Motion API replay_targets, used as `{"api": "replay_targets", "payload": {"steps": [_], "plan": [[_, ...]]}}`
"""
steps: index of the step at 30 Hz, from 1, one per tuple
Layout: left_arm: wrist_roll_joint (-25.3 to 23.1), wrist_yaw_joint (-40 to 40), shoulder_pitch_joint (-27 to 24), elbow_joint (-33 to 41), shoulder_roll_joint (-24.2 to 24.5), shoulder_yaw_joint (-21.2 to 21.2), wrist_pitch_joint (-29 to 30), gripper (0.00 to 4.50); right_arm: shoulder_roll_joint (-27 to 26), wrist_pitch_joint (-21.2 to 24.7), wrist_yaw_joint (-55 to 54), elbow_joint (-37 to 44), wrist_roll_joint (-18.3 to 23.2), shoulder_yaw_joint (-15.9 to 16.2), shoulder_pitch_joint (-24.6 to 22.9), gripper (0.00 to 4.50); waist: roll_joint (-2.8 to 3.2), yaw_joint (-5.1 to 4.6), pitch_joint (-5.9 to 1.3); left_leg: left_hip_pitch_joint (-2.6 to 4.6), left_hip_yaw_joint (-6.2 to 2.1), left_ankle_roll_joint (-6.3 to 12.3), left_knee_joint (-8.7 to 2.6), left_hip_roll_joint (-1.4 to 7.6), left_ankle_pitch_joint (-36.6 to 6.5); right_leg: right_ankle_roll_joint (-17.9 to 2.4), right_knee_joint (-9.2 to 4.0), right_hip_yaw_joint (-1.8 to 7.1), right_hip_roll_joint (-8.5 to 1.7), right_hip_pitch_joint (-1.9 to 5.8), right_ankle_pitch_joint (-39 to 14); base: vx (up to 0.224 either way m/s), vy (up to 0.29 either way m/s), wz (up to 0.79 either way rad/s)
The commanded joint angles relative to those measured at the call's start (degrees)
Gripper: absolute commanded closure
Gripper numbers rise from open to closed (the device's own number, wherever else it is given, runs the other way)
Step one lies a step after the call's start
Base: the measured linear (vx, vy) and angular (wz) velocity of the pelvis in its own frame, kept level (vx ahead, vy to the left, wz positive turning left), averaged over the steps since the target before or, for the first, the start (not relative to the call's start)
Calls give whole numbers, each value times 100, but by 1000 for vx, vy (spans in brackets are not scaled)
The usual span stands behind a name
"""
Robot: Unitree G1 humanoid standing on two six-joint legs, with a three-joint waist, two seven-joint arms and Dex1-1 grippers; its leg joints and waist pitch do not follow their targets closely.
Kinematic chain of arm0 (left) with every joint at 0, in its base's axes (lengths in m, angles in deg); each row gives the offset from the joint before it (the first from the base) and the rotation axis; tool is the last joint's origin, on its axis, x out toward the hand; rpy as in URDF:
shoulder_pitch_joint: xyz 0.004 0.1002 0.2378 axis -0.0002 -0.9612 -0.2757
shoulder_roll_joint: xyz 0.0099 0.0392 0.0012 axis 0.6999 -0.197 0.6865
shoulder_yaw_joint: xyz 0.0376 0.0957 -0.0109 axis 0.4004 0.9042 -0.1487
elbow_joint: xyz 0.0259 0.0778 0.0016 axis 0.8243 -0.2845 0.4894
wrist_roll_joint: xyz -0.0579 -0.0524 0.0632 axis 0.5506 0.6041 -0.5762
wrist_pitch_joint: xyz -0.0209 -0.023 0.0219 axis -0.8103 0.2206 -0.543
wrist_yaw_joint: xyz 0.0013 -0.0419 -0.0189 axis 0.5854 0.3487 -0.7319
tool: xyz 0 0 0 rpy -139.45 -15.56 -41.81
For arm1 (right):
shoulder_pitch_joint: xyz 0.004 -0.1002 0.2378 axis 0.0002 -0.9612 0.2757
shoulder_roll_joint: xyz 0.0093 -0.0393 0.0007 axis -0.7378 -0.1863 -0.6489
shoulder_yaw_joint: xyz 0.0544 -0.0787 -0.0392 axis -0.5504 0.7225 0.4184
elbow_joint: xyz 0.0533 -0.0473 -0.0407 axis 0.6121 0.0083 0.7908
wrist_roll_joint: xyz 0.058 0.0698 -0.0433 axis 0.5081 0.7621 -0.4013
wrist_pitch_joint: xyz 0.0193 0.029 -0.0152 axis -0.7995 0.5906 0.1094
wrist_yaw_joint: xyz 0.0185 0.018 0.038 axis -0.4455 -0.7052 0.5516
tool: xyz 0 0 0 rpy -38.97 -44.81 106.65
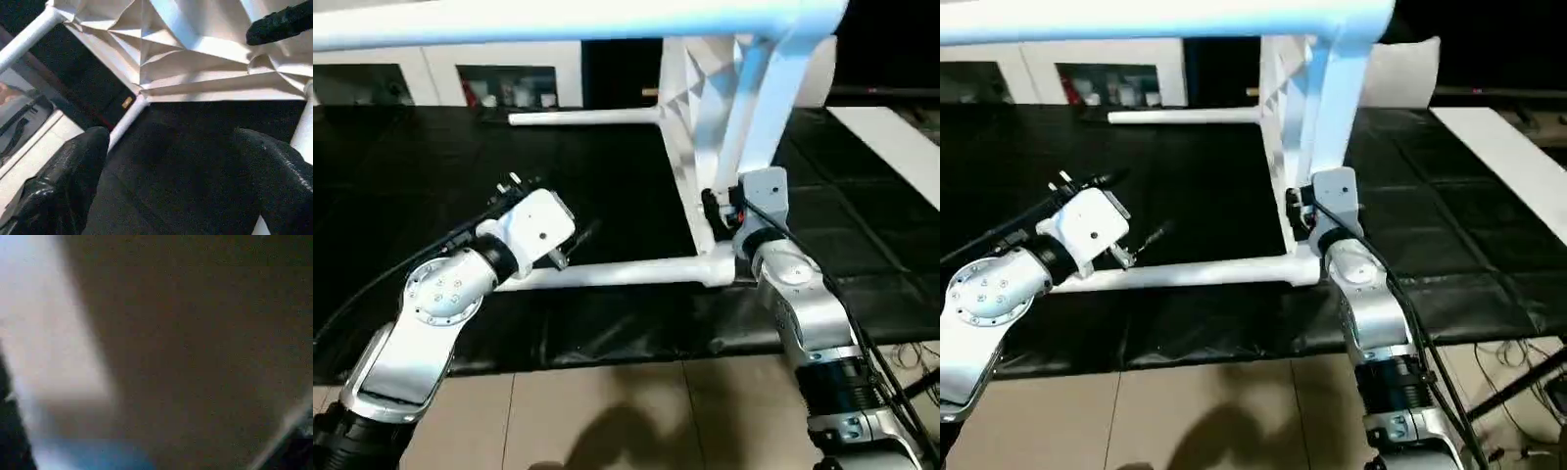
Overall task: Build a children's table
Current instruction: Flip table
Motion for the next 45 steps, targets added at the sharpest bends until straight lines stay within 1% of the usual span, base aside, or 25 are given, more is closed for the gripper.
{"api": "replay_targets", "payload": {"steps": [1, 4, 7, 10, 11, 15, 17, 18, 19, 21, 23, 25, 26, 29, 30, 31, 32, 34, 35, 36, 37, 39, 41, 43, 45], "plan": [[1, -62, -49, 141, 72, 29, -4, 0, 41, 106, -19, 85, -85, -1, 16, 45, 50, 13, -283, -18, 107, -227, -452, 7, -1381, -626, -489, 299, -233, 322, -1035, 0, 0, 0], [-38, -40, -36, 145, 57, -4, -23, 0, 12, 56, -6, 7, -94, 13, -8, 67, 46, 19, -283, -6, 112, -228, -456, 17, -1424, -586, -499, 313, -228, 296, -1134, 0, 0, 0], [-184, 176, -32, 54, -34, -54, -440, 0, -64, -57, 34, -60, -73, 15, -38, 75, 48, 16, -288, -3, 115, -221, -452, 24, -1398, -622, -493, 319, -226, 293, -1009, 0, 0, 0], [-482, 449, -66, -103, -6, -30, -816, 0, -71, -71, 17, -68, -107, 30, -25, 114, 46, 16, -290, -4, 117, -196, -447, 25, -1322, -625, -486, 318, -217, 298, -843, 0, 0, 0], [-847, 1033, -2, -327, -51, -146, -1299, 0, -66, -71, 11, -81, -129, 39, -8, 117, 51, 17, -290, -17, 116, -187, -439, 16, -1290, -607, -489, 318, -209, 305, -812, 0, 0, 0], [-1045, 1545, 69, -466, -115, -332, -1559, 0, -42, -78, 18, -86, -169, 68, 7, 163, 59, 28, -302, -7, 110, -209, -435, 14, -1268, -564, -483, 314, -214, 310, -835, 0, 0, 0], [-1320, 1785, 39, -496, 29, -343, -1811, 0, -15, -94, 33, -75, -209, 90, 11, 172, 62, 24, -298, -1, 106, -207, -439, 22, -1344, -562, -489, 313, -215, 300, -882, 0, 0, 0], [-1661, 2048, -102, -496, 134, -368, -2014, 0, -5, -114, 53, -65, -234, 70, 15, 196, 65, 26, -297, -3, 101, -192, -440, 25, -1376, -562, -491, 313, -211, 294, -887, 0, 0, 0], [-1769, 2137, -139, -499, 161, -370, -2062, 0, 5, -120, 56, -62, -247, 69, 19, 203, 61, 25, -295, -2, 103, -195, -439, 26, -1387, -564, -488, 314, -212, 293, -895, 0, 0, 0], [-2563, 2869, -370, -498, 313, -407, -2421, 0, 146, -176, 79, -42, -400, 96, 74, 217, 62, 12, -293, -25, 97, -165, -434, 32, -1393, -509, -492, 309, -198, 299, -871, 0, 0, 0], [-2723, 3201, -430, -392, 268, -547, -2687, 0, 232, -208, 97, -32, -465, 108, 115, 227, 60, 22, -299, -8, 103, -154, -423, 31, -1359, -508, -489, 313, -208, 293, -886, 0, 0, 0], [-3030, 3758, -470, -137, 224, -760, -3242, 0, 411, -268, 140, -21, -569, 123, 211, 237, 65, 40, -302, -15, 100, -137, -419, 29, -1360, -574, -488, 312, -205, 288, -829, 0, 0, 0], [-3102, 3818, -425, -64, 222, -778, -3265, 0, 487, -283, 165, -13, -609, 131, 250, 238, 33, 49, -300, -15, 98, -119, -419, 37, -1364, -599, -489, 307, -208, 295, -806, 0, 0, 0], [-3326, 4004, -202, 35, 249, -840, -3129, 0, 698, -302, 224, 25, -752, 163, 340, 240, 24, 83, -296, -17, 121, -63, -392, 18, -1263, -649, -466, 310, -204, 281, -850, 0, 0, 0], [-3468, 4155, -32, 47, 278, -895, -3080, 0, 783, -277, 254, 46, -813, 181, 375, 240, -4, 98, -289, -28, 133, -29, -380, 8, -1175, -625, -471, 314, -206, 280, -925, 0, 0, 0], [-3561, 4234, 112, 35, 307, -921, -3057, 0, 842, -261, 270, 65, -849, 195, 404, 240, 6, 114, -301, -30, 132, -20, -369, 7, -1092, -631, -458, 316, -216, 286, -899, 0, 0, 0], [-3561, 4234, 112, 35, 307, -921, -3057, 0, 842, -261, 270, 65, -849, 195, 404, 240, 13, 131, -313, -50, 130, -9, -354, 4, -908, -629, -443, 318, -217, 296, -787, 0, 0, 0], [-3559, 3815, 495, -210, 387, -885, -2826, 0, 1011, -263, 344, 150, -981, 290, 491, 240, 8, 161, -328, -58, 141, 12, -325, -8, -592, -672, -404, 322, -197, 285, -470, 0, 0, 0], [-3504, 3695, 599, -318, 391, -893, -2751, 0, 1050, -253, 367, 180, -1015, 317, 518, 240, 32, 176, -361, -56, 143, 14, -290, -19, -356, -738, -352, 327, -188, 283, -135, 0, 0, 0], [-3462, 3630, 683, -416, 371, -928, -2722, 0, 1083, -238, 384, 207, -1035, 339, 542, 240, 10, 169, -366, -92, 147, 35, -270, -41, -94, -800, -312, 327, -165, 299, 251, 0, 0, 0], [-3462, 3630, 683, -416, 371, -928, -2722, 0, 1083, -238, 384, 207, -1035, 339, 542, 240, 10, 172, -377, -100, 148, 50, -265, -46, -5, -811, -303, 315, -155, 297, 340, 0, 0, 0], [-3422, 3340, 986, -747, 366, -911, -2432, 0, 1267, -260, 422, 279, -1243, 497, 633, 240, 38, 183, -379, -102, 165, 71, -249, -44, 15, -873, -299, 320, -165, 278, 354, 0, 0, 0], [-3408, 3261, 1058, -807, 374, -901, -2359, 0, 1312, -263, 429, 301, -1302, 539, 651, 240, 35, 191, -388, -87, 170, 68, -243, -46, -39, -897, -300, 325, -165, 277, 379, 0, 0, 0], [-3379, 3074, 1331, -1058, 384, -842, -2241, 0, 1465, -245, 452, 405, -1475, 658, 727, 240, 98, 197, -382, -86, 163, 51, -240, -52, -82, -939, -297, 323, -158, 271, 503, 0, 0, 0], [-3351, 3031, 1441, -1191, 385, -832, -2187, 0, 1559, -236, 483, 448, -1538, 713, 772, 239, 61, 205, -370, -92, 169, 45, -255, -46, -252, -940, -315, 323, -172, 292, 330, 0, 0, 0]]}}
